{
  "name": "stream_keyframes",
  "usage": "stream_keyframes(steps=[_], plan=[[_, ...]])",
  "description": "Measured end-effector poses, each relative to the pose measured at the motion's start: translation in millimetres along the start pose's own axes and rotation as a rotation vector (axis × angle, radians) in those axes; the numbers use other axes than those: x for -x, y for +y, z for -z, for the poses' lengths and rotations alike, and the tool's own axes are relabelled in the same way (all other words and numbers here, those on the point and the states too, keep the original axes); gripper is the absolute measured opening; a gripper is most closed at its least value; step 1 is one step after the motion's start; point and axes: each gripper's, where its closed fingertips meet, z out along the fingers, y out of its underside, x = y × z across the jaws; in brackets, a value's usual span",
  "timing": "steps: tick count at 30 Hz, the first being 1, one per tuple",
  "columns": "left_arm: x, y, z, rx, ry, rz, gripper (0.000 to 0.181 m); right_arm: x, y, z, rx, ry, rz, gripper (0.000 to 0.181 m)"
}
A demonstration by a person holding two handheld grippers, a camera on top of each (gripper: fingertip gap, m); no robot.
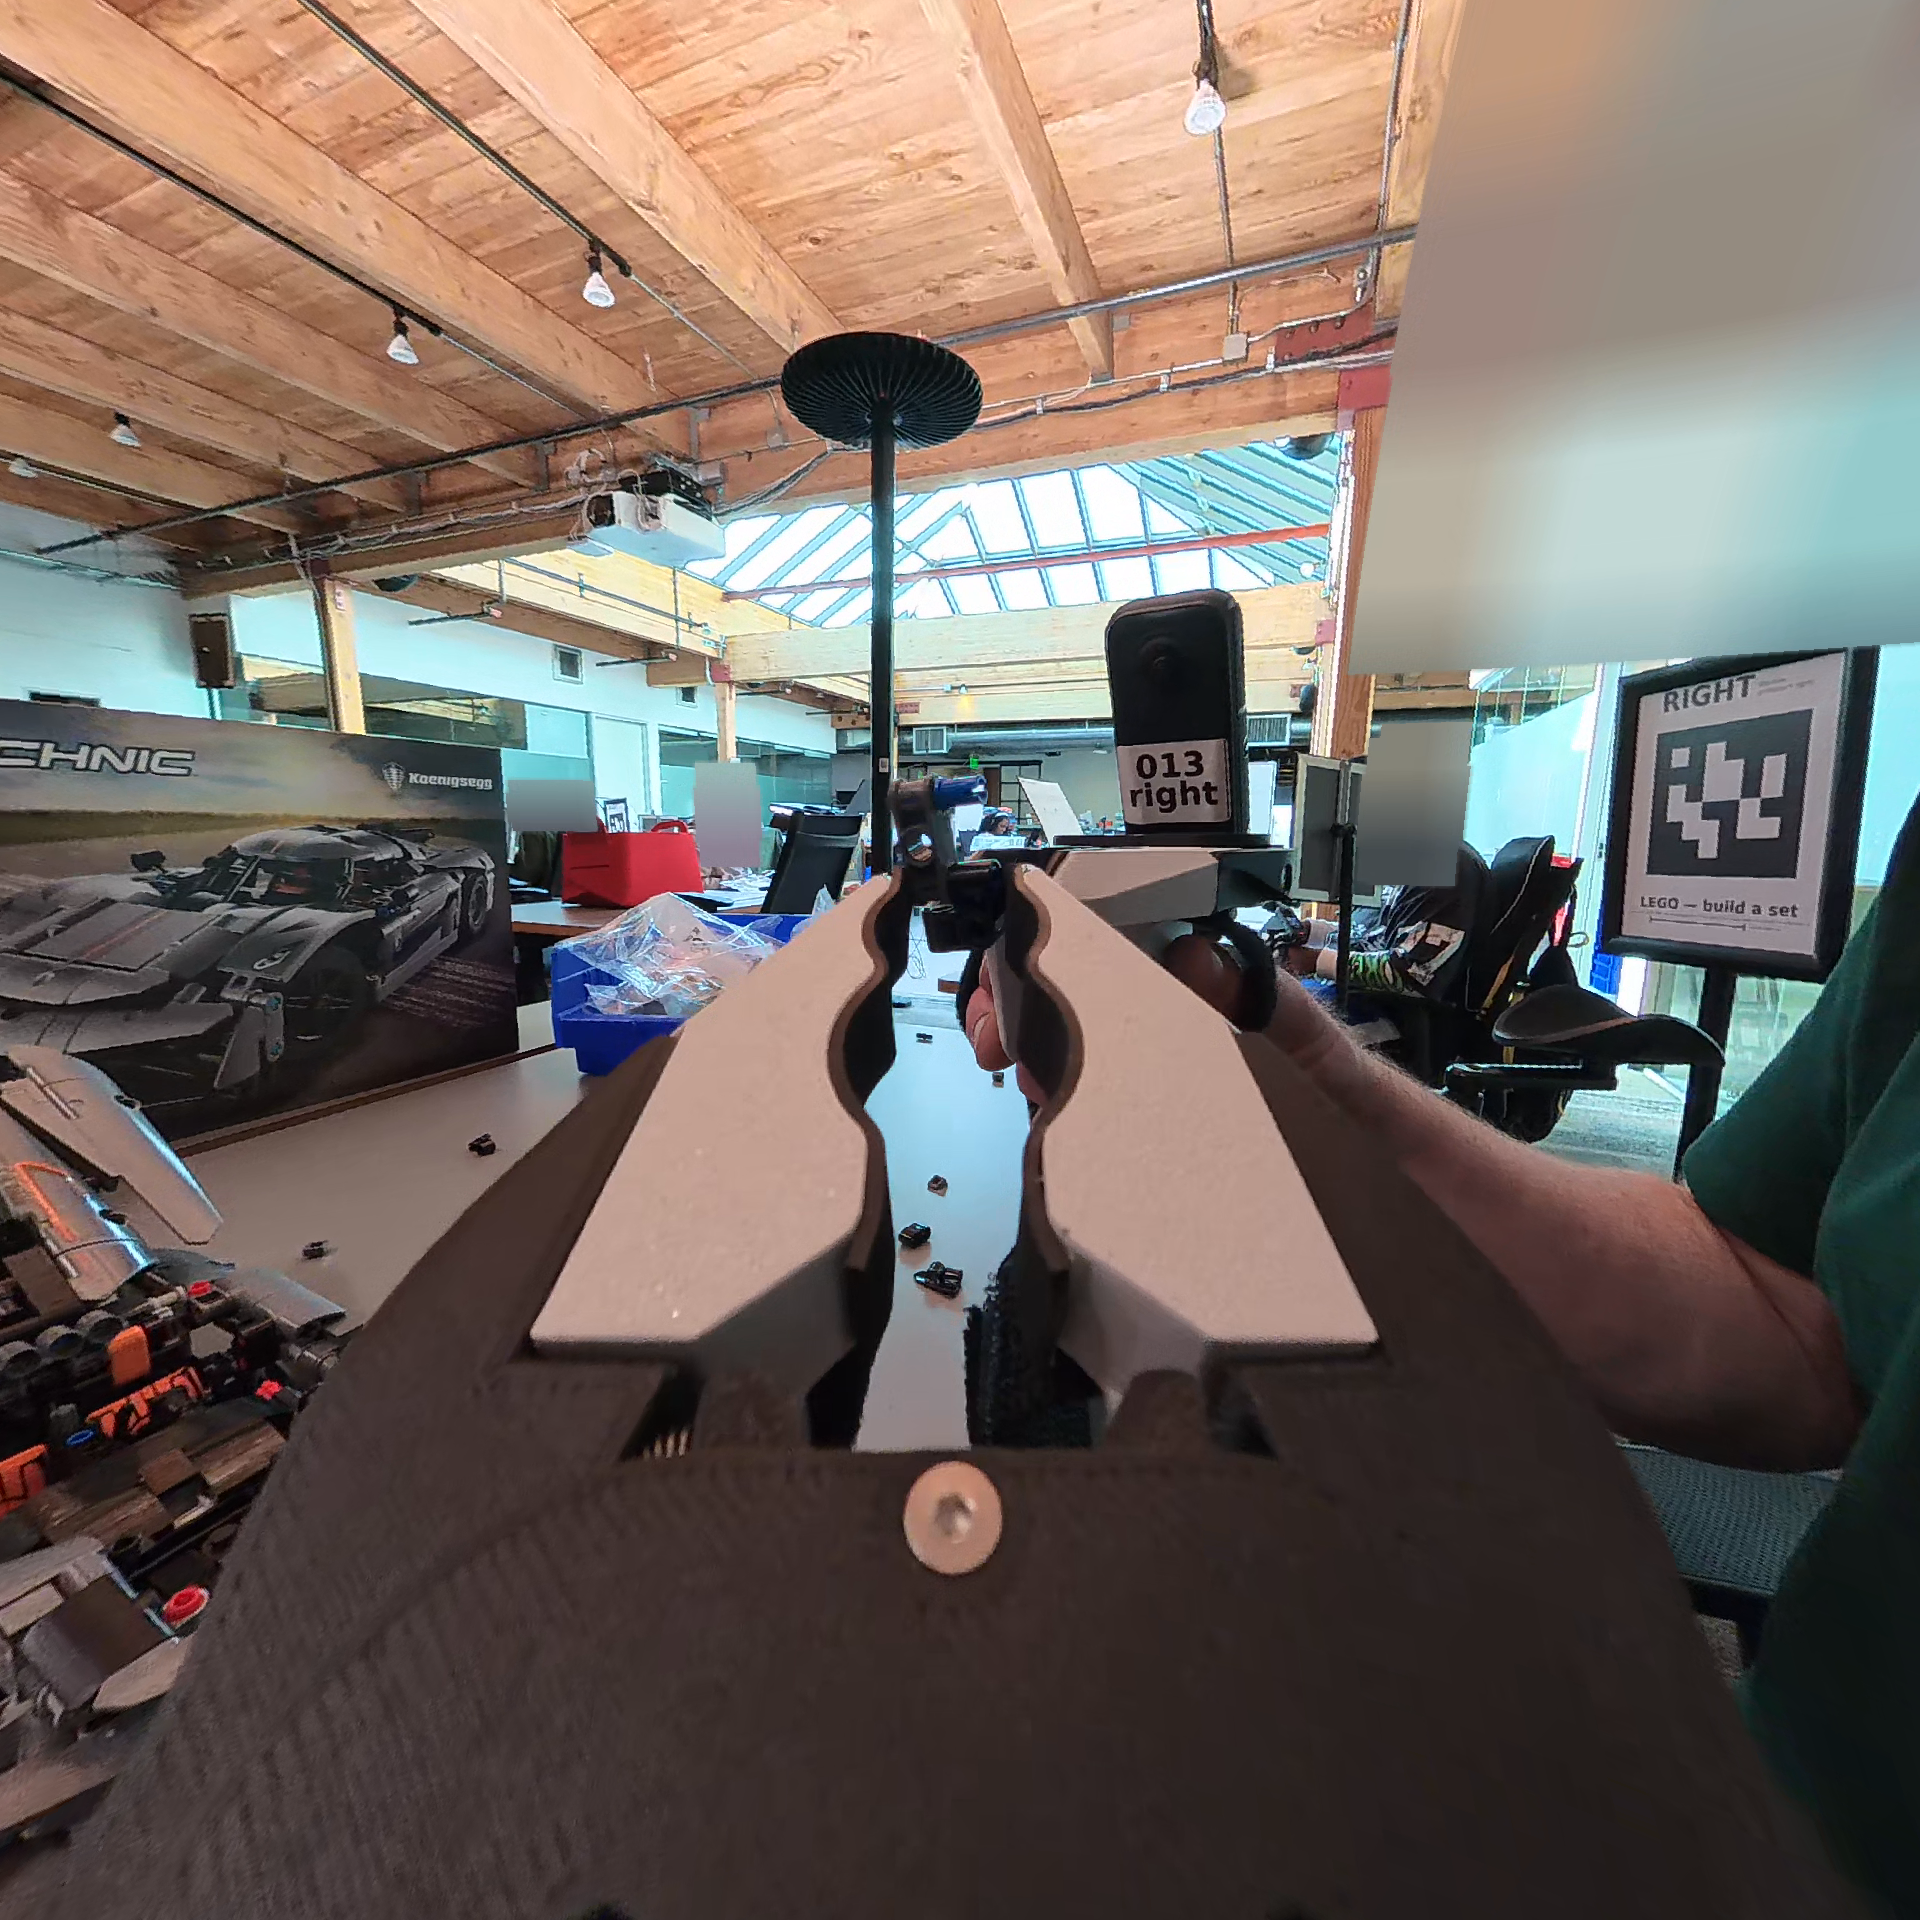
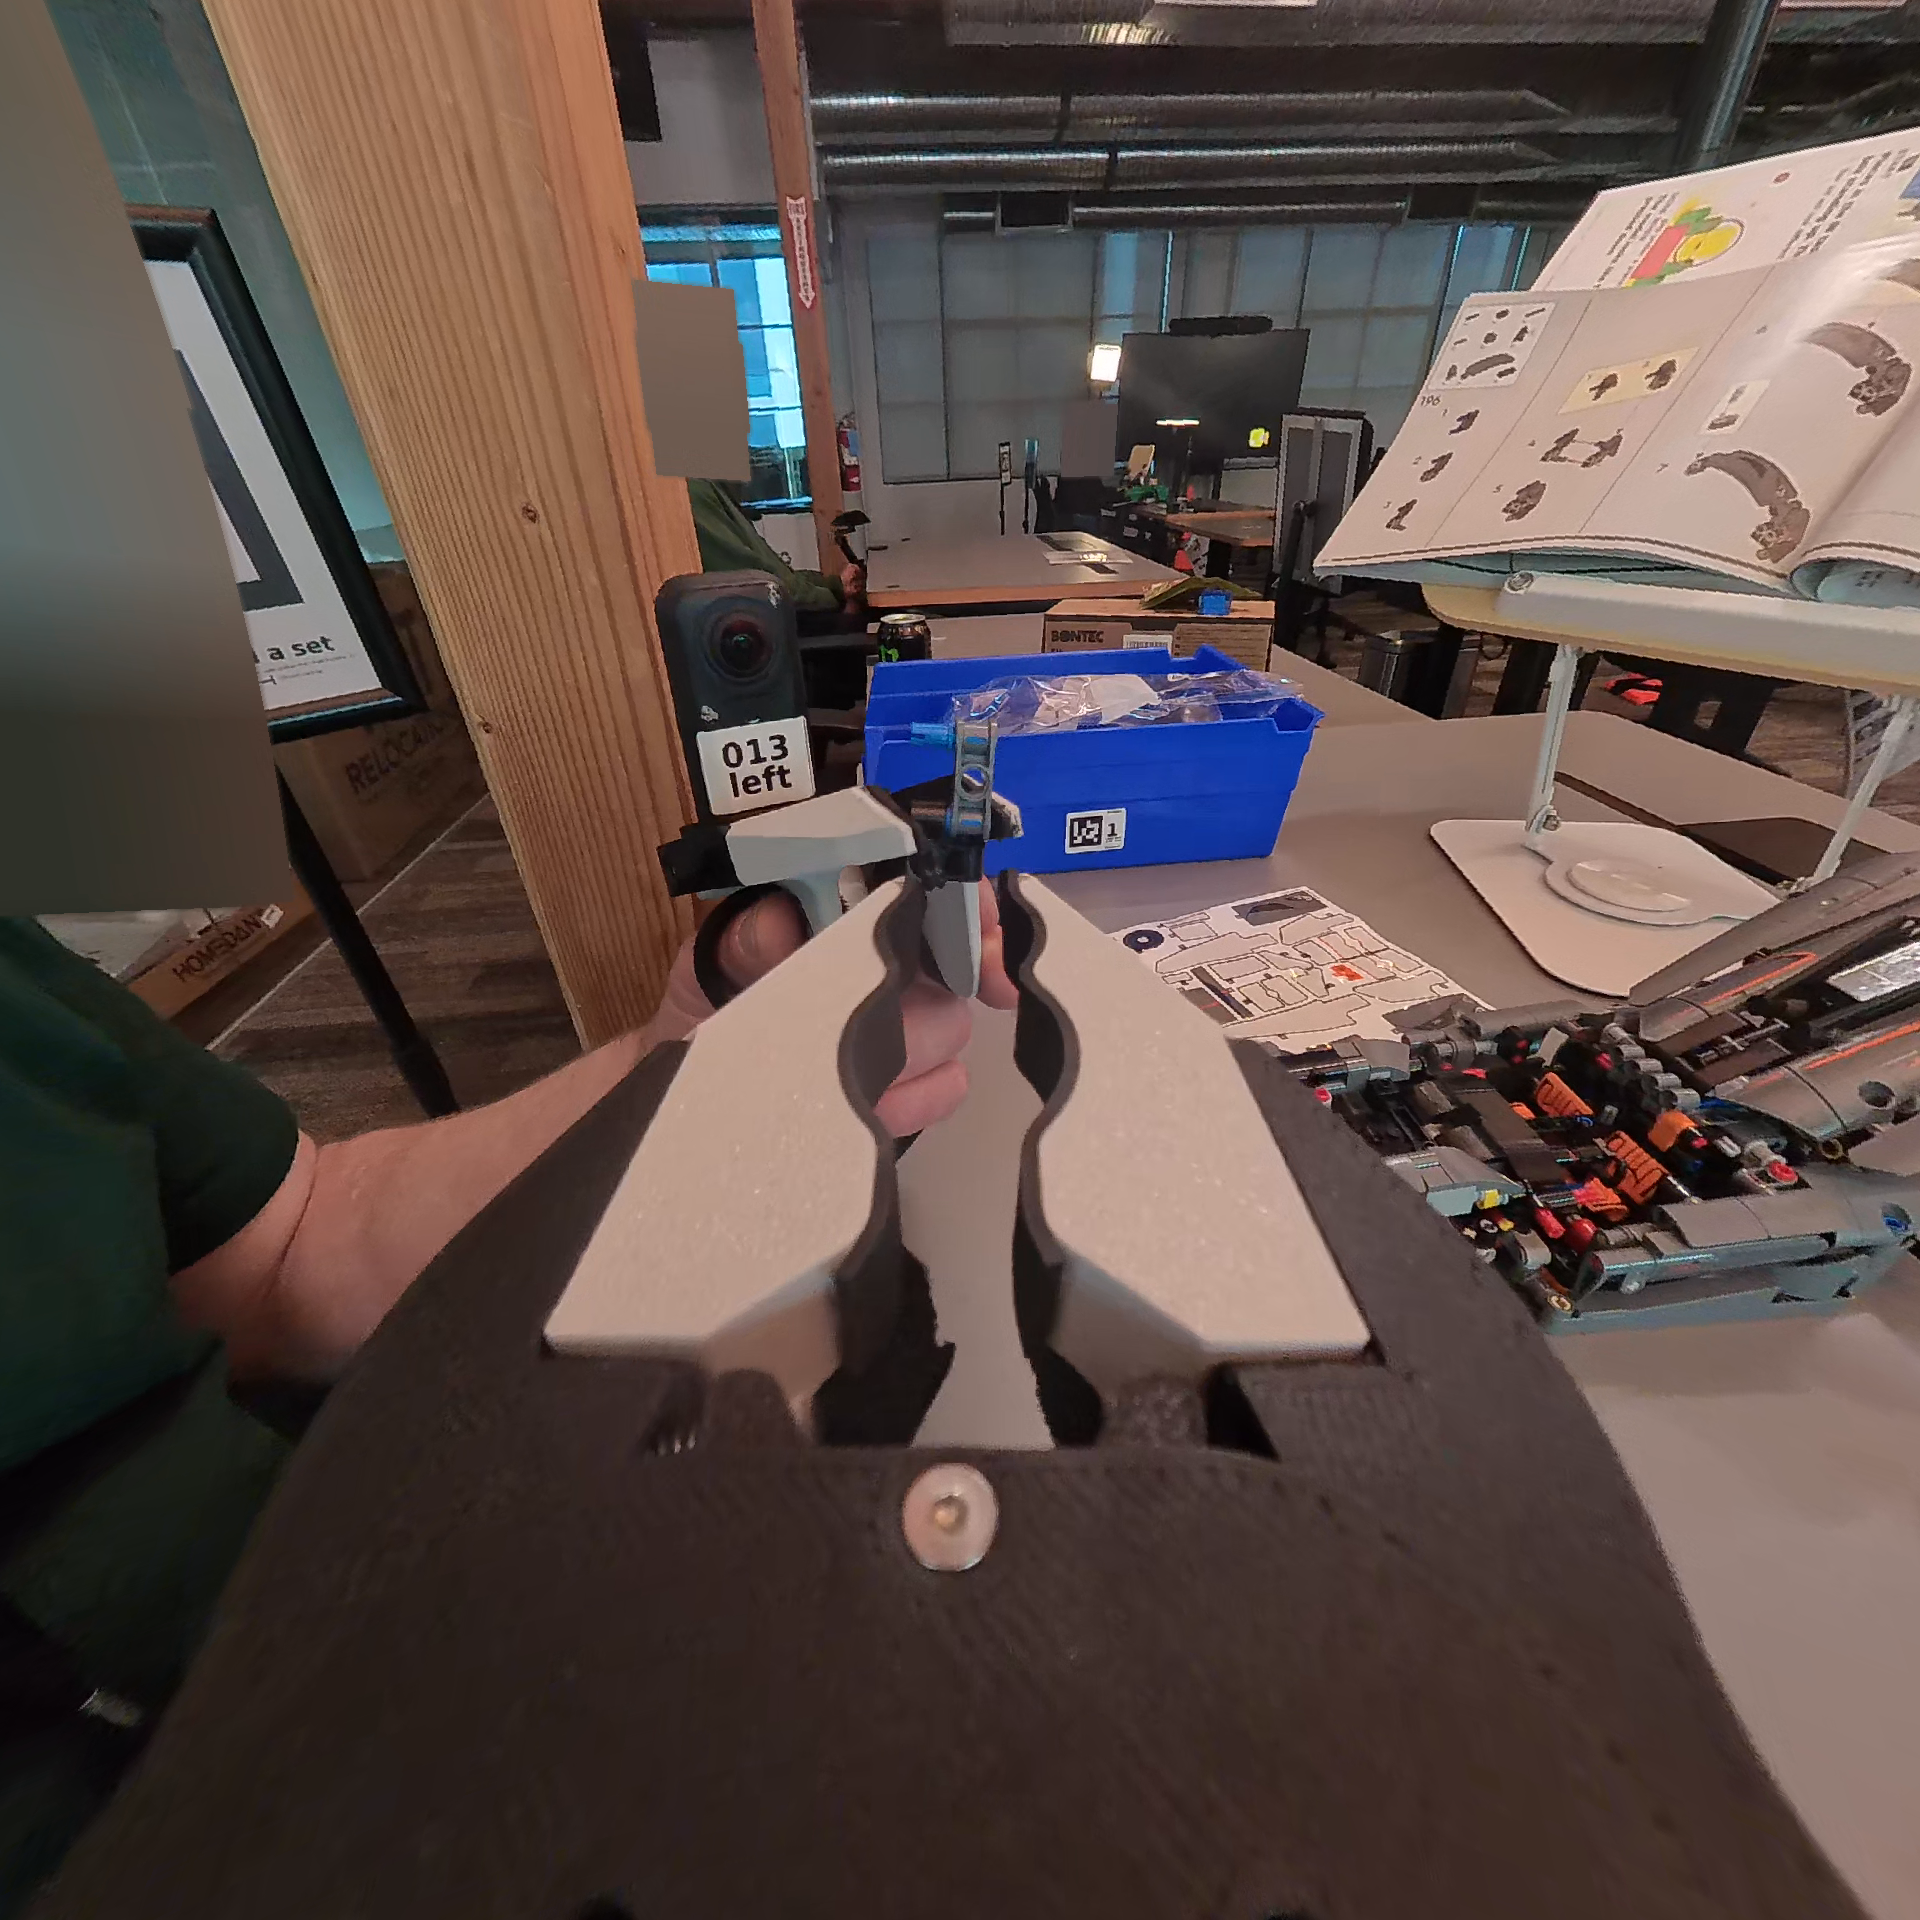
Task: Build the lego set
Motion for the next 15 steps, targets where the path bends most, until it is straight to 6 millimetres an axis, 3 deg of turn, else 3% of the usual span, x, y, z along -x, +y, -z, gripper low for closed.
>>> stream_keyframes(steps=[15], plan=[[-1.5,2.2,-3.0,-0.001,0.049,0.044,0.016,7.6,0.0,-3.2,0.018,-0.041,0.025,0.002]])
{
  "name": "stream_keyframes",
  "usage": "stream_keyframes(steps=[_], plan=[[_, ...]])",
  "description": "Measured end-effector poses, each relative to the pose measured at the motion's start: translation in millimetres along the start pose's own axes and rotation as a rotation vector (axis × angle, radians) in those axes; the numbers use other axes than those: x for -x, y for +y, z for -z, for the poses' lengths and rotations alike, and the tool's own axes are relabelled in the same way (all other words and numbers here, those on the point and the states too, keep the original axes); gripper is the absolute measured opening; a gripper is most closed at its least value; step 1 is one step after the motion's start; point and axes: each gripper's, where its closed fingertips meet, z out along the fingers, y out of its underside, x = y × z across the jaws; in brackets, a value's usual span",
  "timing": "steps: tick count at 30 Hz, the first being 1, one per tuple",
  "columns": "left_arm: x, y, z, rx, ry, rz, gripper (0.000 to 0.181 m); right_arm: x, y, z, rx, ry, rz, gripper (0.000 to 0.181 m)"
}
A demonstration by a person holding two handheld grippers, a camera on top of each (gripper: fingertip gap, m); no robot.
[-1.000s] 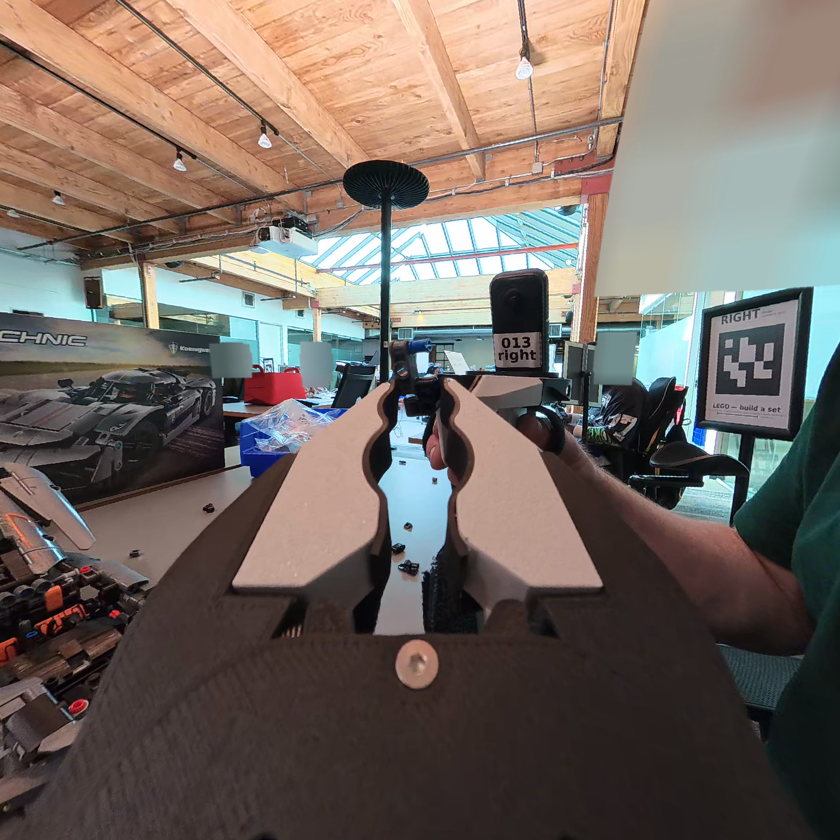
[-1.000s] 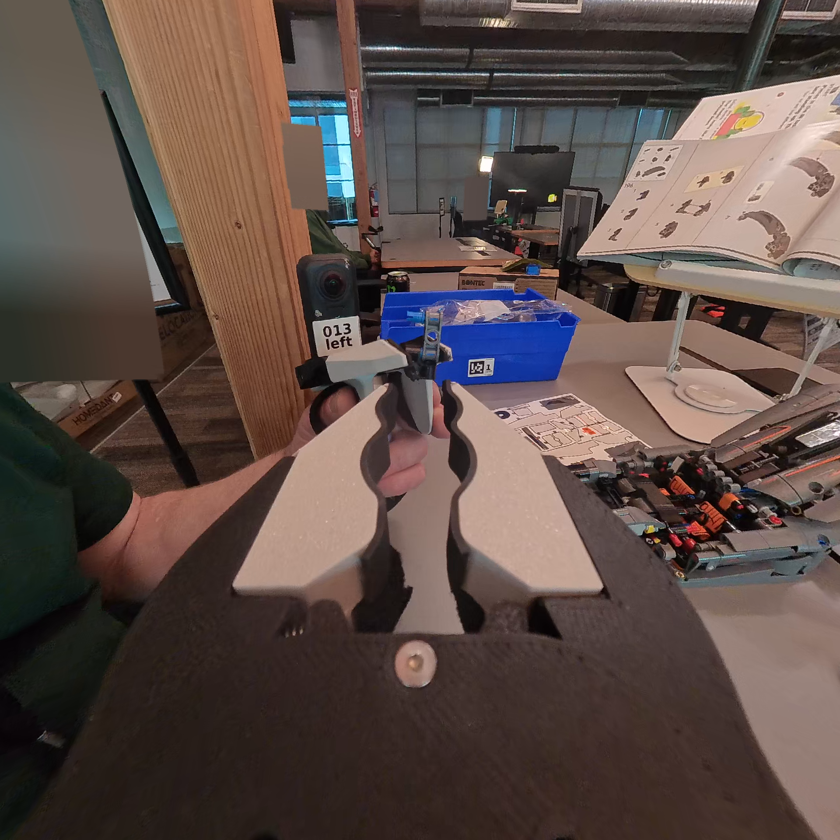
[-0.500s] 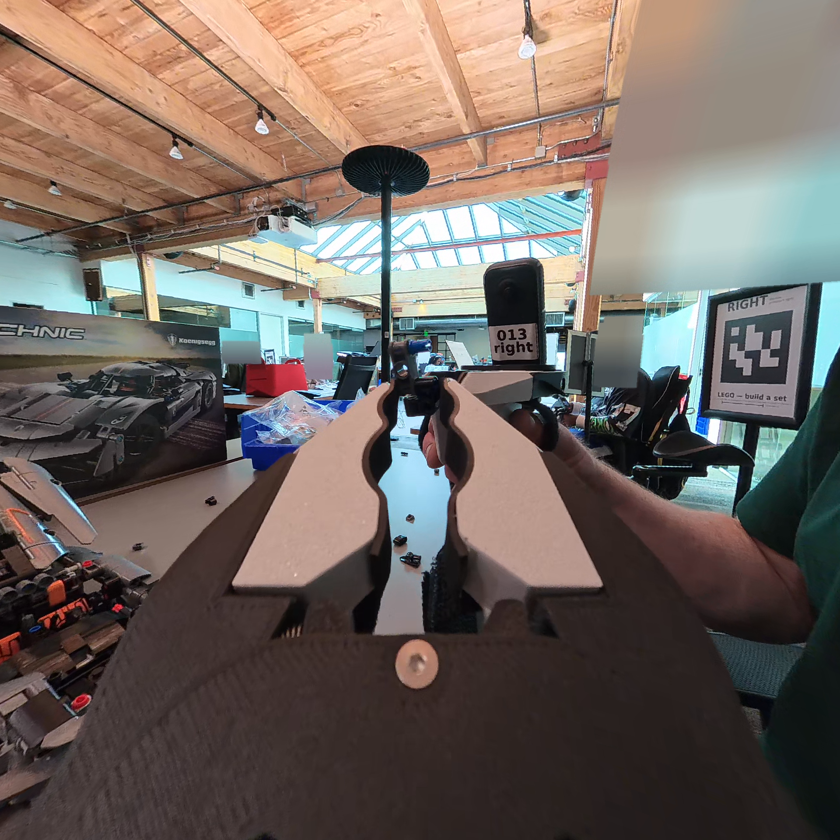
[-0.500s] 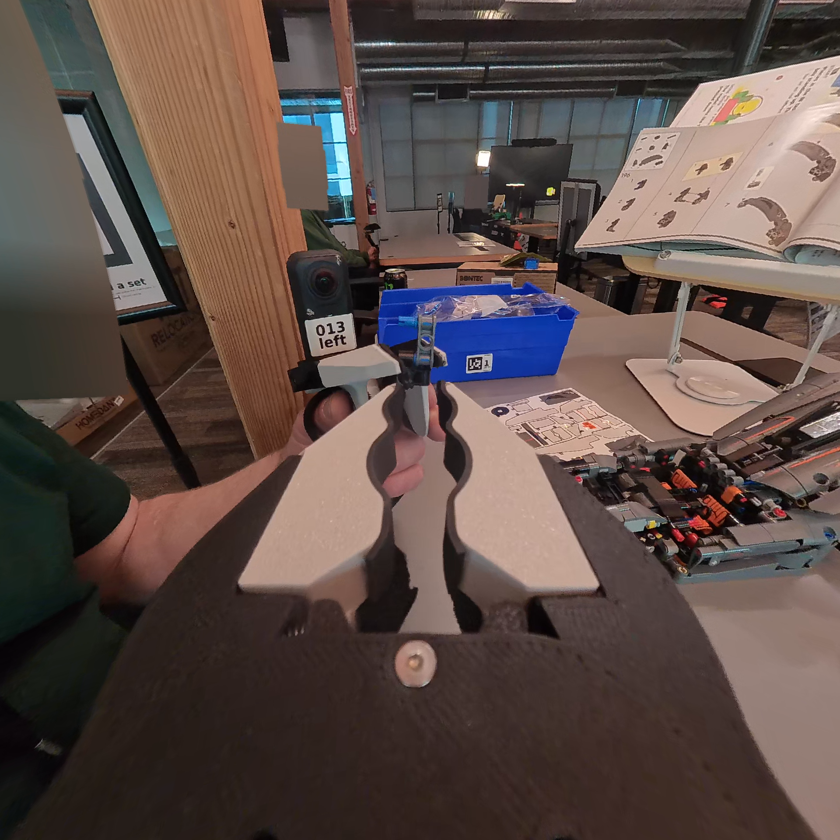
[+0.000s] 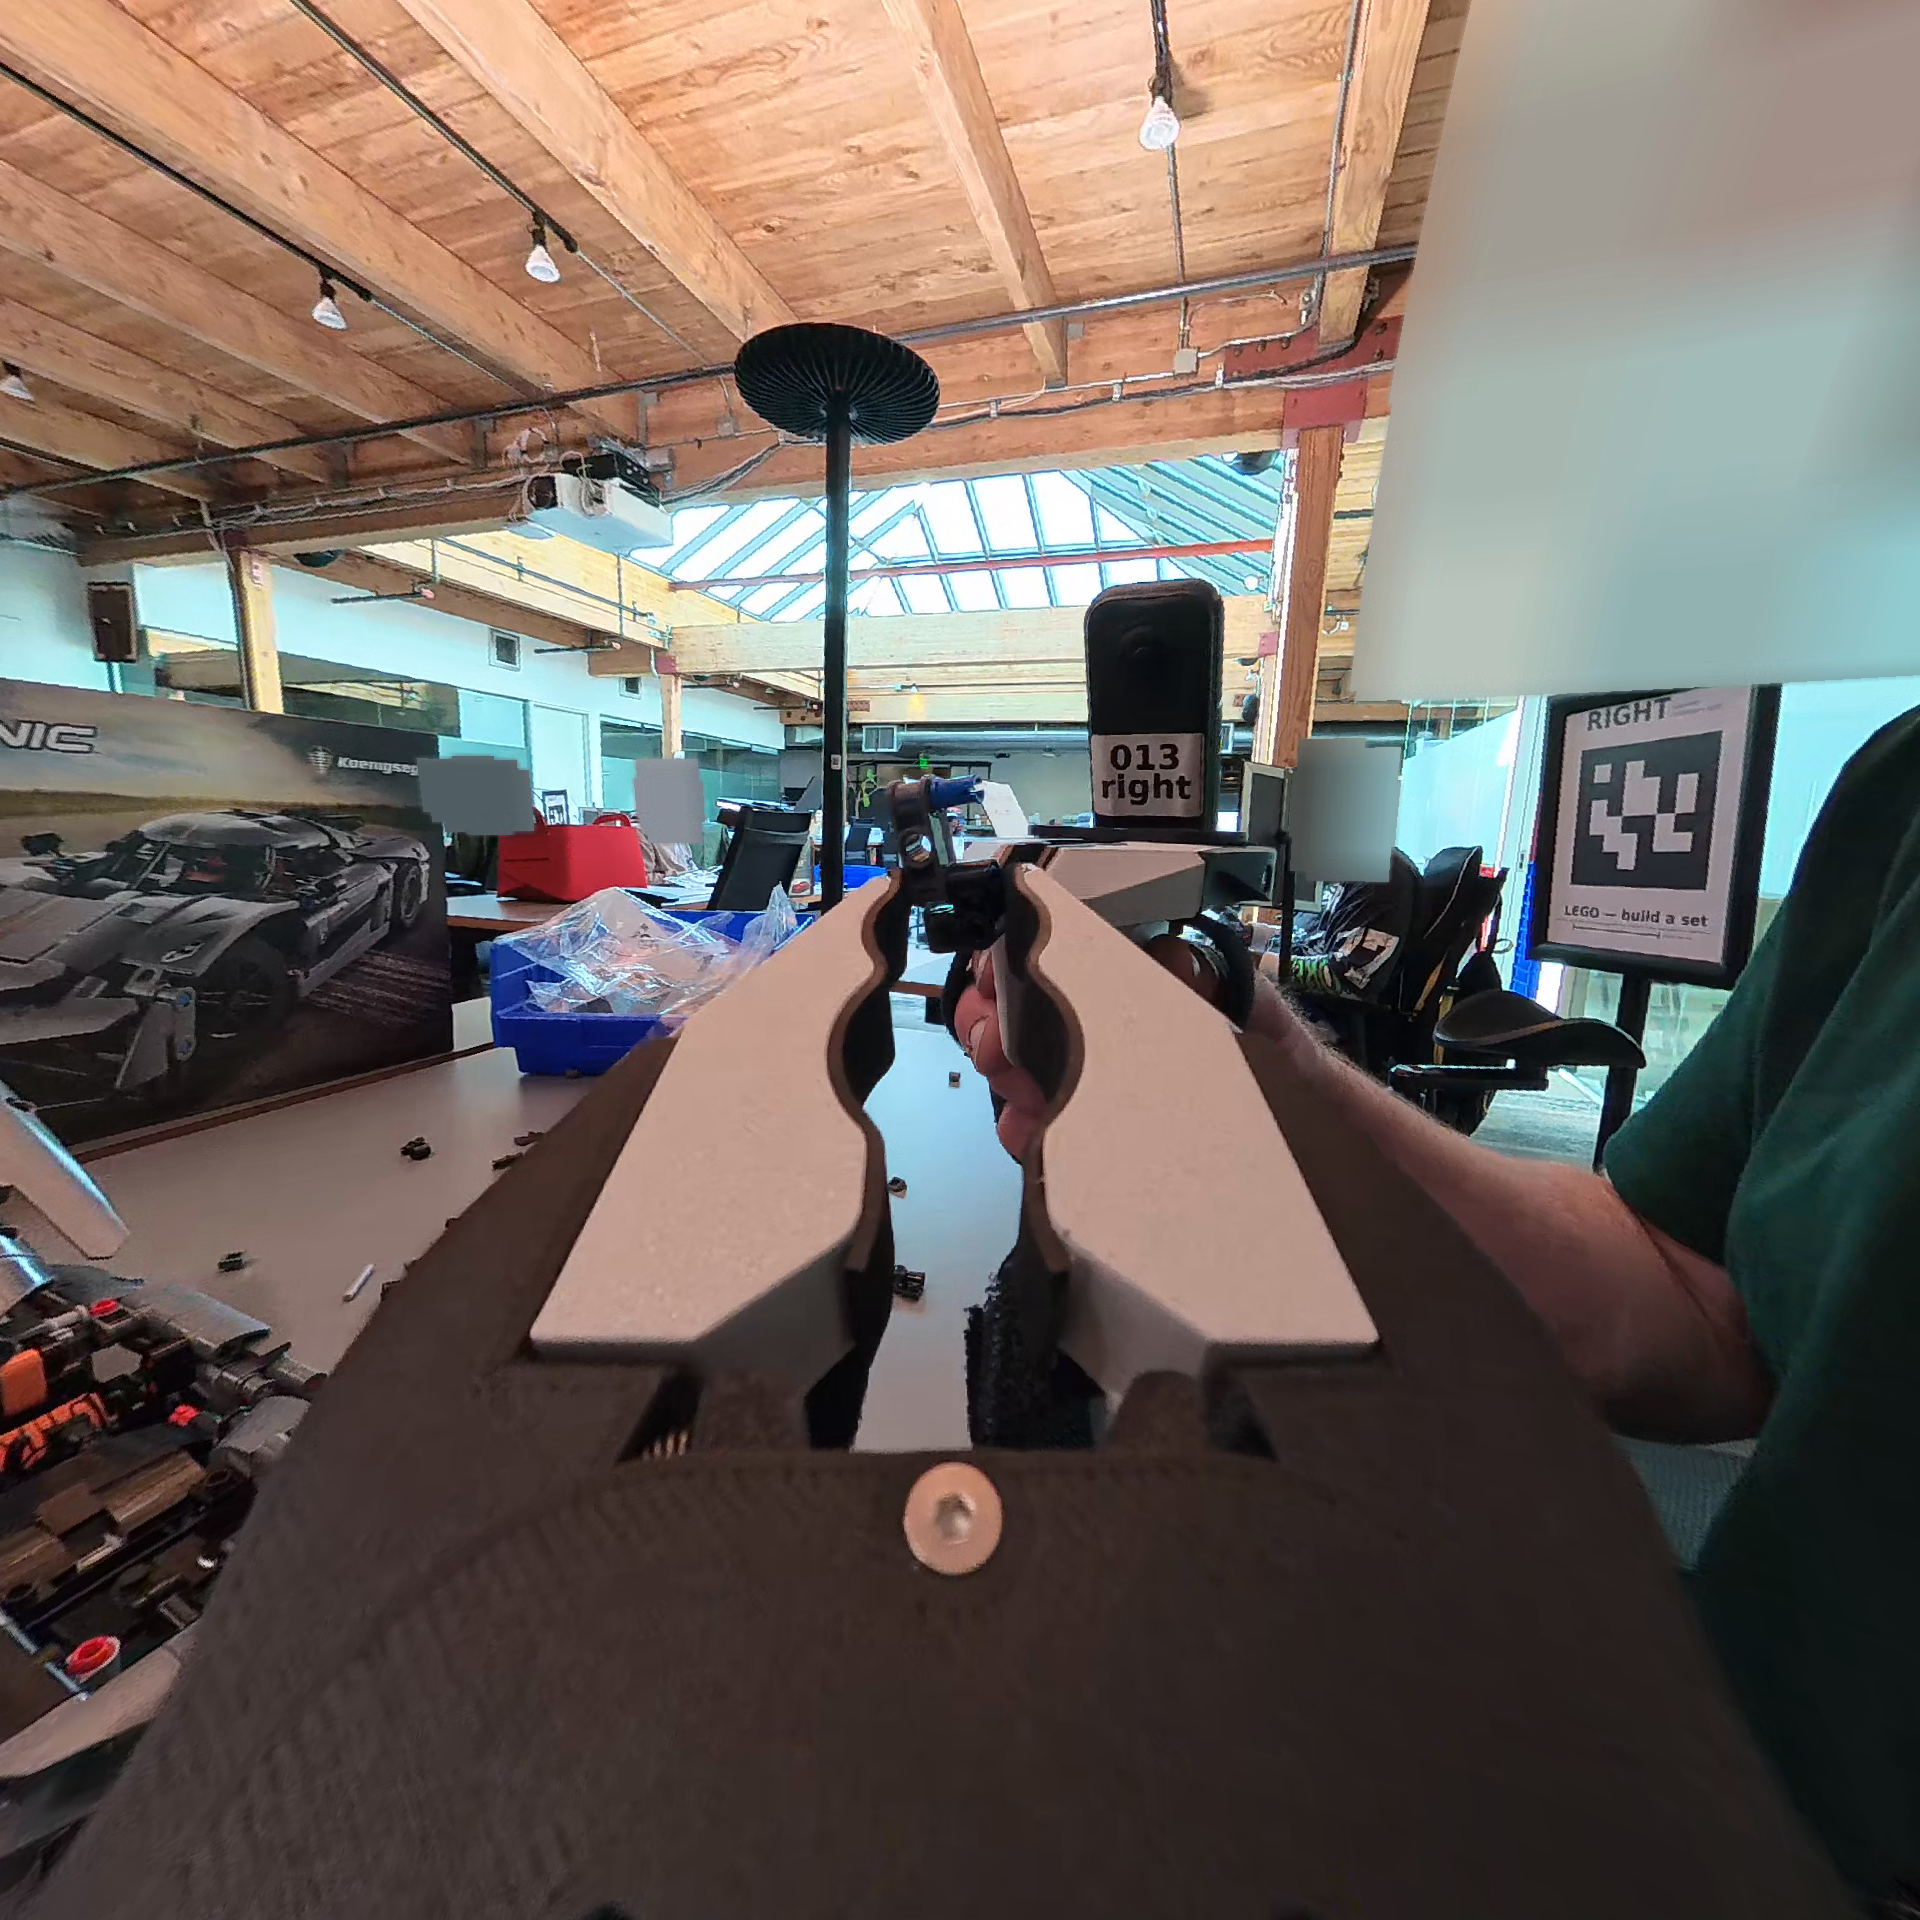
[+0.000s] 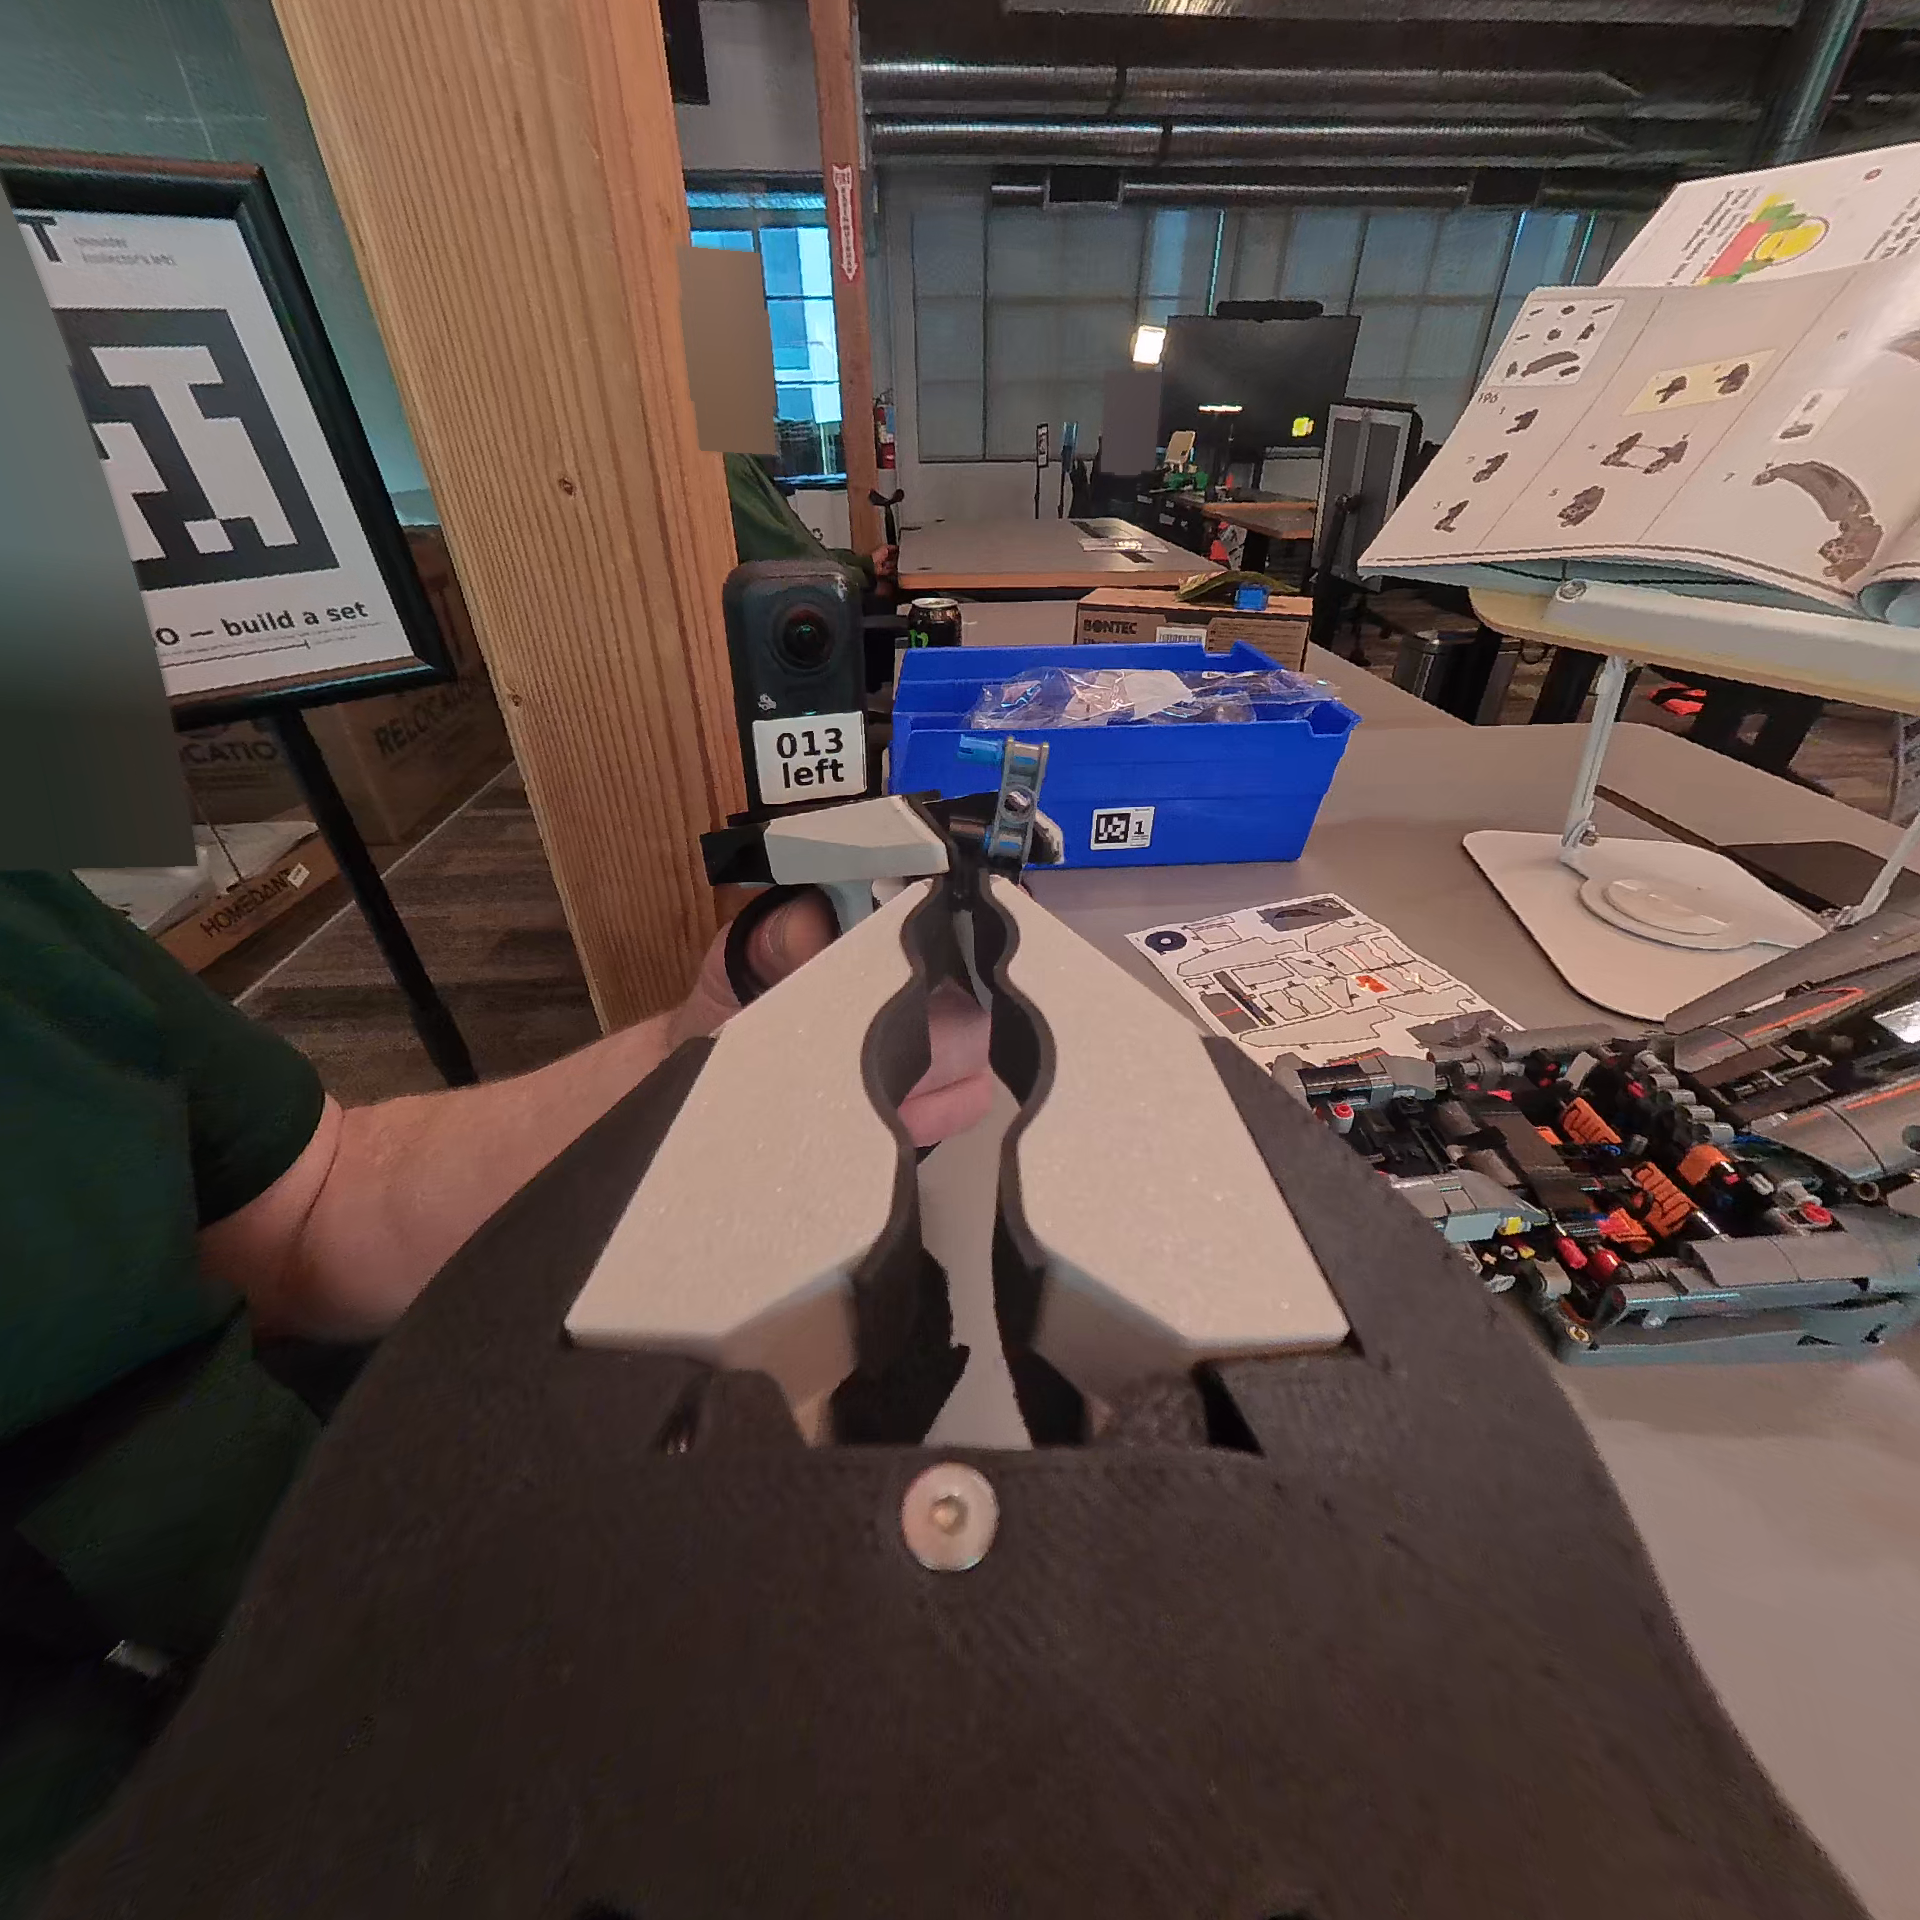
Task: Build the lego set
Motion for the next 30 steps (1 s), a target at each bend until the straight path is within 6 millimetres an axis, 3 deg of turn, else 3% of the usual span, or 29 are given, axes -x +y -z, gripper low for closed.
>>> stream_keyframes(steps=[11,30], plan=[[15.2,-12.5,15.2,-0.05,-0.029,0.046,0.017,-5.7,-4.7,-23.5,-0.003,0.038,0.039,0.002],[44.2,-27.2,47.1,-0.089,-0.232,-0.029,0.024,-28.5,-2.3,-59.7,0.066,0.237,0.213,0.002]])
